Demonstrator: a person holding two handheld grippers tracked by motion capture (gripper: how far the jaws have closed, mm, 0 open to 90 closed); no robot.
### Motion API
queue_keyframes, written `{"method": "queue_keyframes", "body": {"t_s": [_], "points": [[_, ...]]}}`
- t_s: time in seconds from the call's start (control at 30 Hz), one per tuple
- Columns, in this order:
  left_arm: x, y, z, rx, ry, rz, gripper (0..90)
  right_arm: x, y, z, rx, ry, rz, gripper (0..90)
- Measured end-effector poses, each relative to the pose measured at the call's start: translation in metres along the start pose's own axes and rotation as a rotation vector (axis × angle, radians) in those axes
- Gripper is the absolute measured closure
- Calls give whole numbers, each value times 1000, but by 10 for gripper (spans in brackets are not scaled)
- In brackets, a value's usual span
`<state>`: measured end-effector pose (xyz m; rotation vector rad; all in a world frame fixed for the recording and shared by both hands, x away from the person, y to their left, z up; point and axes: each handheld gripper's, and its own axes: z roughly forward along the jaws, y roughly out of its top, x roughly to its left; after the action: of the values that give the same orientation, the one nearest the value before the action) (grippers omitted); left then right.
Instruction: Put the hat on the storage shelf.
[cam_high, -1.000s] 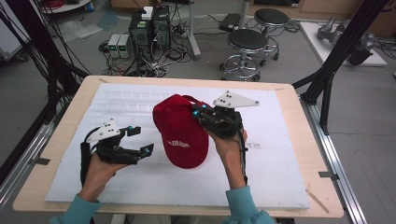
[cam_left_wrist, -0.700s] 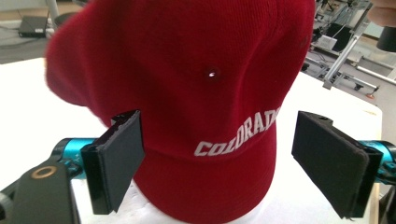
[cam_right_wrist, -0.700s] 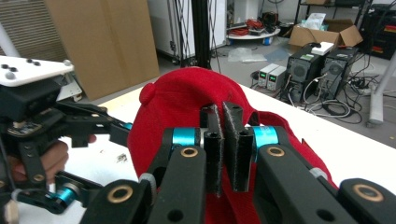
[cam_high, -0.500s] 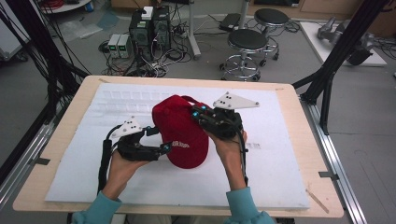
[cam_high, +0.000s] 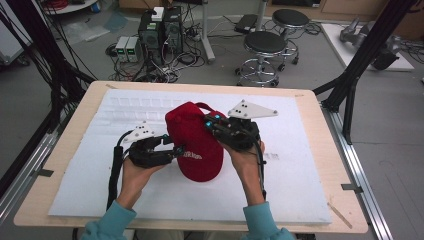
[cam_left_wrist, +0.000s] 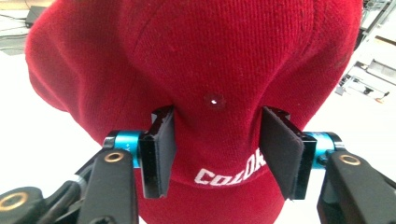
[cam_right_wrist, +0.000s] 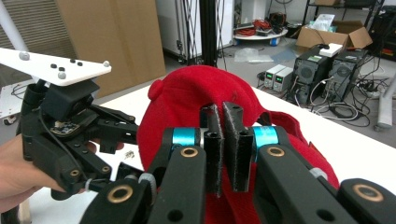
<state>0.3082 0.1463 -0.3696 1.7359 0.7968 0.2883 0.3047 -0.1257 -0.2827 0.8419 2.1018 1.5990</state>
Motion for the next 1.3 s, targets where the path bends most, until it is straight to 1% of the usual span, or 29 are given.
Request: {"method": "queue_keyframes", "body": {"t_s": [0.07,0.2,0.23,0.3,0.33,0.43,0.5,0.63,0.73,0.77,0.87,0.97,1.0,1.07,1.1,1.13,1.17,1.27,1.3], "points": [[0,0,1,1,-2,2,531,0,0,0,2,1,2,869],[-1,-1,1,-1,-7,13,670,1,-1,1,6,1,0,868],[-1,-1,1,-1,-8,23,705,0,-1,1,6,1,-1,869],[-1,-1,1,-1,-21,29,755,0,-2,1,7,5,-4,868],[-2,-1,1,-2,-15,36,786,0,-2,0,5,2,-2,867],[-3,-1,0,-3,-13,59,851,-1,-4,0,9,7,-1,865],[-3,-1,-1,-5,-16,70,868,-2,-5,0,10,10,1,864],[-3,0,-4,-18,-22,77,874,-4,-6,0,7,12,3,857],[-3,1,-7,-29,-25,77,876,-4,-6,-1,-5,15,-1,829],[-2,1,-8,-28,-25,82,876,-4,-6,-1,-5,12,-1,797],[-1,2,-11,-39,-31,83,877,-5,-6,-1,-6,6,-1,663],[1,4,-16,-51,-34,90,877,-6,-7,1,-10,-6,5,453],[2,4,-18,-58,-34,87,877,-7,-7,1,-5,-8,11,389],[4,6,-22,-65,-35,88,877,-8,-8,3,-2,-12,15,287],[5,7,-24,-67,-35,88,877,-9,-8,3,-1,-12,20,251],[6,8,-26,-72,-33,87,877,-9,-8,3,-1,-22,19,210],[8,9,-28,-76,-31,84,877,-10,-9,3,-6,-31,20,189],[13,12,-36,-87,-22,88,877,-12,-9,-1,-19,-21,22,142],[14,14,-38,-89,-20,85,877,-12,-10,-2,-14,-17,27,135]]}}
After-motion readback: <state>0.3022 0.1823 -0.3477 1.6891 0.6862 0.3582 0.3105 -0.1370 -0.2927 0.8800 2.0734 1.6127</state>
